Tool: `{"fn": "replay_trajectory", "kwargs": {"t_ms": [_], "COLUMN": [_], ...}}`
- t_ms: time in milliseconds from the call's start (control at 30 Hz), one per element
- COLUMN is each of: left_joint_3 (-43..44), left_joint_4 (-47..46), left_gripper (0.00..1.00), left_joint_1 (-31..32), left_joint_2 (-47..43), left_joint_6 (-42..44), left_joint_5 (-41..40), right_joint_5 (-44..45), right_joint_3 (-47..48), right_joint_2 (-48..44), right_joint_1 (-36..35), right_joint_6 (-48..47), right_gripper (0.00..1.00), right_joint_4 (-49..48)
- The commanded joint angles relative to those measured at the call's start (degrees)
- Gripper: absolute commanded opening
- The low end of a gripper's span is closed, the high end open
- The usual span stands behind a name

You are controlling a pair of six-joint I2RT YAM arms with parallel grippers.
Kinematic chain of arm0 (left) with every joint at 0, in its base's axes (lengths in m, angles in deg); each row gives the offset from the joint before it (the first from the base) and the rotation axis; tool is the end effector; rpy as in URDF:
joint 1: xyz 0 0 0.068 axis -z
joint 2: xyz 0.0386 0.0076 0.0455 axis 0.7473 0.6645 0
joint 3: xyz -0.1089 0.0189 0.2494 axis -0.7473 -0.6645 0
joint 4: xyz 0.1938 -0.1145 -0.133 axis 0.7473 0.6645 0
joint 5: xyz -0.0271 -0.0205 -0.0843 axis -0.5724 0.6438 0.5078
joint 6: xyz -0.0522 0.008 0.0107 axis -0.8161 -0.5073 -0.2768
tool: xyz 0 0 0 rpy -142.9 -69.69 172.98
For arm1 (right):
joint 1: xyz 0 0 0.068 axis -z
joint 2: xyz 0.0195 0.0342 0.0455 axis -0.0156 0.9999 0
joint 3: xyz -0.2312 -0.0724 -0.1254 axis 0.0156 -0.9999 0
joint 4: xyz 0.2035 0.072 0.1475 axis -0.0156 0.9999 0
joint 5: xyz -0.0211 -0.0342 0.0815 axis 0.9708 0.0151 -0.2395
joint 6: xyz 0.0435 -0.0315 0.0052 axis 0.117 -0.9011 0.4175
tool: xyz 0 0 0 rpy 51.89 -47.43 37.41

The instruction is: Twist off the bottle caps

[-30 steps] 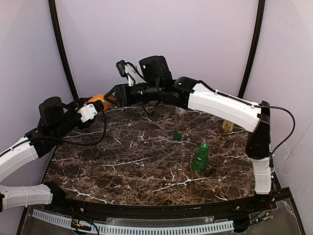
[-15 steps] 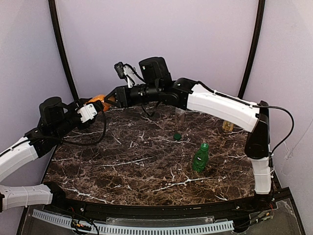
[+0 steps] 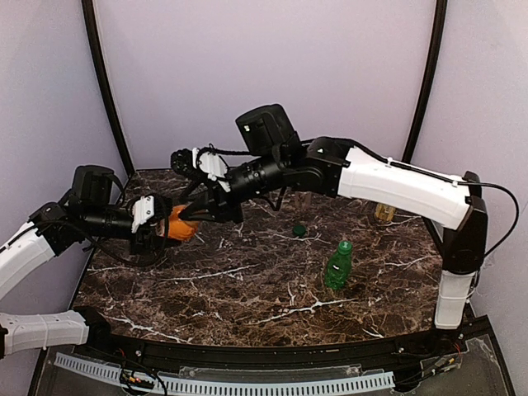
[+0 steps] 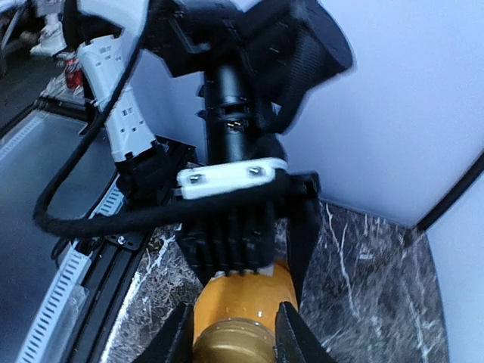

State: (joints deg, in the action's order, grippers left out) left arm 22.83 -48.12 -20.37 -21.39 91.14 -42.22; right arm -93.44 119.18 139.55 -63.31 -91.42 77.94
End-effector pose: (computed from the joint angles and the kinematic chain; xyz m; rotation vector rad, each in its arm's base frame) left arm 0.1574 -0.1033 0.3187 1.4375 1.4067 -0.3261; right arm 0.1828 0.4181 0.3870 -1.6241 1.2267 0.9678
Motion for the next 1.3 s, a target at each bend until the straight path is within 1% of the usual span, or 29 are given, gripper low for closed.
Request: {"fn": "replay_trajectory", "kwargs": {"t_ms": [0, 133, 233, 300, 333, 367, 400, 433, 467, 500, 533, 567, 600, 633, 700, 733, 767, 800, 833, 867, 900, 967, 1100, 1267], "left_joint_3": [3.73, 3.82, 3.56, 3.06, 2.54, 2.16, 1.33, 0.9, -0.22, -0.89, -2.05, -2.64, -3.67, -4.15, -6.16, -6.76, -8.22, -9.06, -10.77, -11.57, -12.87, -13.64, -13.07, -13.08], "left_joint_4": [2.47, 2.46, 2.17, 1.4, 0.25, -0.64, -3.16, -6.32, -8.31, -12.55, -14.55, -18.4, -19.98, -23.05, -26.98, -28.58, -31.77, -33.74, -37.94, -40.03, -43.99, -47.23, -48.33, -48.0], "left_gripper": [0.09, 0.08, 0.08, 0.08, 0.09, 0.1, 0.11, 0.11, 0.11, 0.11, 0.11, 0.11, 0.11, 0.11, 0.12, 0.12, 0.13, 0.13, 0.13, 0.15, 0.15, 0.16, 0.17, 0.17], "left_joint_1": [1.1, 1.09, 1.1, 1.1, 1.1, 1.1, 1.1, 1.1, 1.1, 1.1, 1.1, 1.1, 1.1, 1.1, 1.44, 1.71, 2.51, 2.99, 3.86, 4.24, 4.81, 5.1, 5.14, 5.14], "left_joint_2": [-0.71, -0.82, -1.01, -1.17, -1.25, -1.42, -1.46, -1.61, -1.69, -1.9, -2.05, -2.08, -2.11, -2.12, -2.18, -2.27, -2.24, -2.13, -1.95, -1.4, -1.06, -0.31, 0.58, 0.69], "left_joint_6": [-4.53, -4.85, -4.6, -4.63, -4.88, -5.13, -5.95, -6.28, -6.56, -6.54, -5.95, -5.44, -4.09, -3.33, -0.23, 2.88, 4.6, 8.74, 11.05, 15.26, 19.01, 22.22, 23.51, 23.3], "left_joint_5": [16.93, 17.36, 16.35, 15.22, 13.56, 12.21, 8.04, 5.28, -0.35, -3.58, -9.2, -11.91, -16.38, -18.14, -23.84, -25.21, -28.74, -30.47, -33.75, -35.08, -37.32, -38.85, -41.1, -41.3], "right_joint_5": [-0.87, 1.78, 3.84, 5.76, 7.19, 8.48, 9.33, 10.42, 10.9, 11.83, 12.92, 14.1, 15.41, 16.51, 16.14, 14.92, 13.45, 12.94, 13.34, 14.08, 14.55, 14.55, 13.52, 11.5], "right_joint_3": [-5.16, -6.04, -6.04, -6.25, -6.4, -6.37, -6.0, -4.92, -3.75, -2.45, -1.22, -0.36, -0.03, -0.14, -1.58, -2.73, -3.62, -3.81, -3.45, -2.65, -1.9, -0.5, 0.35, -0.08], "right_joint_2": [-1.77, -2.71, -3.43, -3.96, -4.19, -4.49, -4.64, -4.7, -4.63, -4.45, -4.18, -4.07, -4.06, -4.1, -4.27, -4.28, -4.19, -3.77, -3.26, -2.56, -1.94, -0.5, 1.33, 2.5], "right_joint_1": [-2.24, -2.22, -2.23, -2.24, -2.19, -2.1, -1.78, -1.45, -0.94, -0.4, 0.19, 0.97, 1.72, 2.79, 5.1, 6.16, 6.81, 7.17, 7.1, 6.96, 6.91, 6.83, 6.67, 6.44], "right_joint_6": [-19.34, -21.75, -21.09, -18.8, -16.87, -14.56, -11.7, -7.11, -2.38, 3.53, 9.31, 15.48, 22.16, 28.97, 42.0, 47.56, 51.37, 53.31, 54.07, 54.68, 55.36, 56.47, 58.16, 58.82], "right_gripper": [0.0, 0.0, 0.0, 0.0, 0.06, 0.09, 0.14, 0.19, 0.25, 0.35, 0.44, 0.52, 0.58, 0.61, 0.63, 0.64, 0.69, 0.72, 0.73, 0.75, 0.77, 0.79, 0.81, 0.82], "right_joint_4": [2.34, 2.7, 2.19, 0.82, -0.26, -1.33, -2.25, -2.94, -3.46, -4.28, -5.13, -5.91, -6.93, -7.64, -9.05, -10.23, -11.7, -12.5, -12.62, -12.4, -12.22, -12.04, -11.79, -11.94]}}
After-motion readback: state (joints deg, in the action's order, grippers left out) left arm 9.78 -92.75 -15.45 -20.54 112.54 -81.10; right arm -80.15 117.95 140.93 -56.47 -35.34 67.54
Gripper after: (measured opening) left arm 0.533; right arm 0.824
